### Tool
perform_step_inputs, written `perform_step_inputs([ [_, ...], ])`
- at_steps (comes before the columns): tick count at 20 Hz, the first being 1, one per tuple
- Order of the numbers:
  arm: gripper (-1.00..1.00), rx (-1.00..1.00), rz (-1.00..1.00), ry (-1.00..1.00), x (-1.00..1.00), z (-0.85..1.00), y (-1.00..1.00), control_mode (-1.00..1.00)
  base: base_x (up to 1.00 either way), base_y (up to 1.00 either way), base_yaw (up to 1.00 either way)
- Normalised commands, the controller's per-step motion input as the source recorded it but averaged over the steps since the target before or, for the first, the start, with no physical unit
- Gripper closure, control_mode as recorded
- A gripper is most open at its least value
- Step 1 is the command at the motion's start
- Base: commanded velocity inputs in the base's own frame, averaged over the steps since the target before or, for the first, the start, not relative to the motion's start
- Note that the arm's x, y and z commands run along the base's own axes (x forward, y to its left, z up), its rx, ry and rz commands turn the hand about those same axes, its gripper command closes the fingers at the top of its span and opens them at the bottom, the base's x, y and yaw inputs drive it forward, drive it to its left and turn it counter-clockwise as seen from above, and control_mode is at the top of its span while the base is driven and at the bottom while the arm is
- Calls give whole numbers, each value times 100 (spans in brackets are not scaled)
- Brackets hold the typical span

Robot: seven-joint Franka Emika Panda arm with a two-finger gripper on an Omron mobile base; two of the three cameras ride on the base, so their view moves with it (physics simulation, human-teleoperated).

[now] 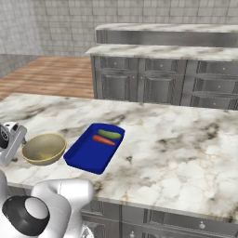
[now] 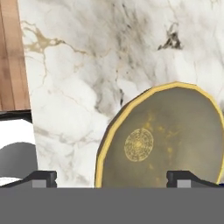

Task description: Place the two vegetables and bowl onto the tray for setting up a vegetable dip station.

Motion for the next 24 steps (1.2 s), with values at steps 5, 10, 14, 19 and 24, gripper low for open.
perform_step_inputs([
  [5,-100,0,0,-3,0,-23,0,-100,0,0,0],
  [10,-100,0,0,-2,0,-17,0,-100,0,0,0],
  [14,-100,0,0,-1,0,-15,0,-100,0,0,0],
  [19,-100,0,0,-1,0,-13,0,-100,0,0,0],
  [24,-100,0,0,0,0,-15,0,-100,0,0,0],
])
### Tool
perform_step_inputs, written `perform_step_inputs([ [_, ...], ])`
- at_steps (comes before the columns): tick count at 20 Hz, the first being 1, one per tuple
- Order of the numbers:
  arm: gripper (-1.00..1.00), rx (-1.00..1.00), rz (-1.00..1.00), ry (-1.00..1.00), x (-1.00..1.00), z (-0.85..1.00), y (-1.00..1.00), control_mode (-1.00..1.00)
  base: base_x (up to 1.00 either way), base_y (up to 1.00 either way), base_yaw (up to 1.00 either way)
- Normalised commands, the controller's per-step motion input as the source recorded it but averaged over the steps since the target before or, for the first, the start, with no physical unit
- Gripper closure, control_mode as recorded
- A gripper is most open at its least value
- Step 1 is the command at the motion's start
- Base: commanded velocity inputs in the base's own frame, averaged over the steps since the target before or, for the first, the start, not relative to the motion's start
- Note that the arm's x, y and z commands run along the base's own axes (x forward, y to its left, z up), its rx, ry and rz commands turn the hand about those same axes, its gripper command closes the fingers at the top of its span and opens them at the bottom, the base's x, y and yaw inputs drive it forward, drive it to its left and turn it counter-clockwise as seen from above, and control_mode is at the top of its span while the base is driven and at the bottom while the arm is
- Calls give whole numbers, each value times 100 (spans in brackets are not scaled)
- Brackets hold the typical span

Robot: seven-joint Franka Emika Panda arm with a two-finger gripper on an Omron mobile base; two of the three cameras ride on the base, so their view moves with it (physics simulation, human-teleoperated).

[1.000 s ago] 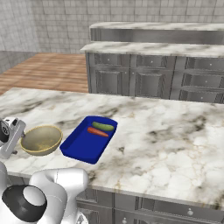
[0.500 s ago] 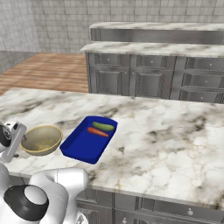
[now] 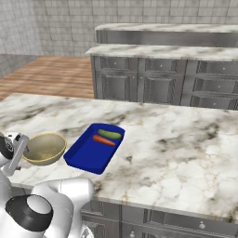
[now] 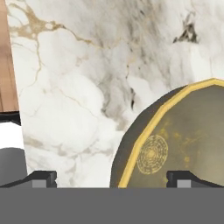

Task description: Place the two vegetables and bowl onto the tray for setting up a vegetable dip station.

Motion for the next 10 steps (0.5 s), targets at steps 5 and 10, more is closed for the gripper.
perform_step_inputs([
  [5,-100,0,0,0,0,-9,0,-100,0,0,0],
  [10,-100,0,0,0,6,-1,0,-100,0,0,0],
])
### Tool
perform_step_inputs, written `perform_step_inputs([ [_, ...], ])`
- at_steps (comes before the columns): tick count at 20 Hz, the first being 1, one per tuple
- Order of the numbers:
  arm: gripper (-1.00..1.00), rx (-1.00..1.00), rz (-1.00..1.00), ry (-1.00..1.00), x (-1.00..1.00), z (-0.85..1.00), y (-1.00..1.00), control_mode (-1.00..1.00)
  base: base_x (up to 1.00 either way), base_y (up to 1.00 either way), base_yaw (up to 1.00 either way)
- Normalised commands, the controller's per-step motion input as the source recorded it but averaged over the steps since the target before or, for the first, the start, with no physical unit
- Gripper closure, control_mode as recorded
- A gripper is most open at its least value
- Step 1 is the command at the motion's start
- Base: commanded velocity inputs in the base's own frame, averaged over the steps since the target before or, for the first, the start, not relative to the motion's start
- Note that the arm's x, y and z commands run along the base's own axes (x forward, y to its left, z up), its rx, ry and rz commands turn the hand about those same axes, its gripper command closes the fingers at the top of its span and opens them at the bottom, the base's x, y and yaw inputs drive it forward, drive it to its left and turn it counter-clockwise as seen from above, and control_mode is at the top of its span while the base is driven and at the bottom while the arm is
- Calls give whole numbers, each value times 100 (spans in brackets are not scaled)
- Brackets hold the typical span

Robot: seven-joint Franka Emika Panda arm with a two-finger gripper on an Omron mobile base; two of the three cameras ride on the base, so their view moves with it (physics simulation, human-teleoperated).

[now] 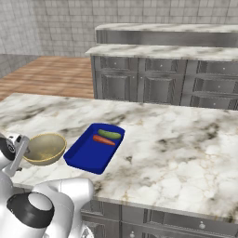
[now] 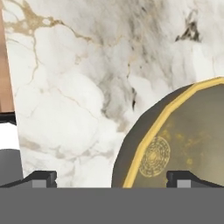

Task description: Place the two vegetables and bowl onto the tray for setting up a vegetable dip station.

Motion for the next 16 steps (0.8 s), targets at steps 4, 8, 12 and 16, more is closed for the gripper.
perform_step_inputs([
  [4,-100,0,0,0,16,0,0,-100,0,0,0],
  [8,-100,0,0,0,15,-5,0,-100,0,0,0],
  [12,-100,0,0,0,6,-12,0,-100,0,0,0],
  [16,-100,0,0,0,1,-17,0,-100,0,0,0],
])
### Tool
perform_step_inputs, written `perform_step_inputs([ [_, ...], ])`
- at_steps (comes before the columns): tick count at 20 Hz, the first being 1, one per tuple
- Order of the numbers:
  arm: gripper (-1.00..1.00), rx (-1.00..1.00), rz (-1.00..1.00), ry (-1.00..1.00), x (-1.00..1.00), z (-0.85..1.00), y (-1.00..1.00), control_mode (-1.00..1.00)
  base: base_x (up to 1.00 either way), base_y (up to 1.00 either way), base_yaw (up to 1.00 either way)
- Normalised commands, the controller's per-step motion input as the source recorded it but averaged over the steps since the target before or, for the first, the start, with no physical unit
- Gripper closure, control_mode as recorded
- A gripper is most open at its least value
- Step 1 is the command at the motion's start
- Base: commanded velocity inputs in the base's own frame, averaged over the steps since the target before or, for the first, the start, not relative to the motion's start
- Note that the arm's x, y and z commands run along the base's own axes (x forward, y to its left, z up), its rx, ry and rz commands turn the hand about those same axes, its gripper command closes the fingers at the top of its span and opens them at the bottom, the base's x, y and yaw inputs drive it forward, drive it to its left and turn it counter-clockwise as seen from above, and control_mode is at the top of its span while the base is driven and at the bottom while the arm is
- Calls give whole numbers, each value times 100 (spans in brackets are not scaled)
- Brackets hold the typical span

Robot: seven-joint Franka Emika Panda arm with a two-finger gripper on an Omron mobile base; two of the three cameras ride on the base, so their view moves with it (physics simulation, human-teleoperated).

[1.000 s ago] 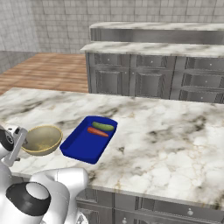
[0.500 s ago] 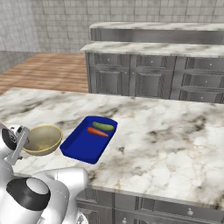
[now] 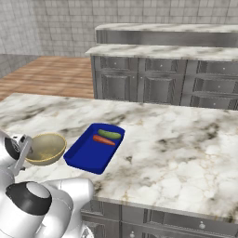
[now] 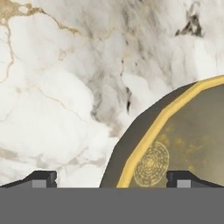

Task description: Place the two vegetables and bowl onto the tray for setting up a vegetable dip station.

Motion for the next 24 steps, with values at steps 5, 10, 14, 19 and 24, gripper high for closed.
perform_step_inputs([
  [5,-100,0,0,0,2,-12,0,-100,0,0,0],
  [10,100,0,0,0,0,-4,0,-100,0,0,0],
  [14,100,0,0,0,0,0,0,-100,0,0,0],
  [19,100,0,1,0,0,0,0,-100,0,0,0],
  [24,100,0,2,-1,0,23,0,-100,0,0,0],
])
